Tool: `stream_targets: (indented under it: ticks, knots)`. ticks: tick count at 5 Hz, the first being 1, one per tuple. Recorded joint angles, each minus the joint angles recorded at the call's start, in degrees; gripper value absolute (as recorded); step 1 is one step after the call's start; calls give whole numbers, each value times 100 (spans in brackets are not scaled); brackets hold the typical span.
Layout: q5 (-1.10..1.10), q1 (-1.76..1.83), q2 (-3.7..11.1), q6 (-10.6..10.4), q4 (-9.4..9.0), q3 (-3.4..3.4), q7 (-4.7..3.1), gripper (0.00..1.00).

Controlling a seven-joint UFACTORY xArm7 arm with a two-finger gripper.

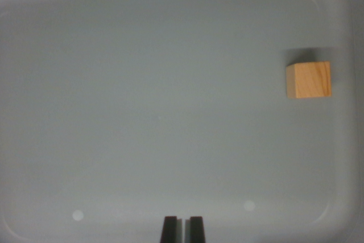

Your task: Push wooden cube

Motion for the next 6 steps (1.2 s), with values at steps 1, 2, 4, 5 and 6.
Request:
stream_targets:
  ticks: [1, 2, 4, 5, 6]
  knots:
    - [-1, -14, 33, -75, -48, -12, -32, 0]
    - [-1, -14, 33, -75, -48, -12, -32, 0]
    - [-2, -33, 78, -176, -112, -29, -76, 0]
    - [-3, -58, 138, -311, -199, -52, -134, 0]
    - [-3, -58, 138, -311, -199, -52, -134, 0]
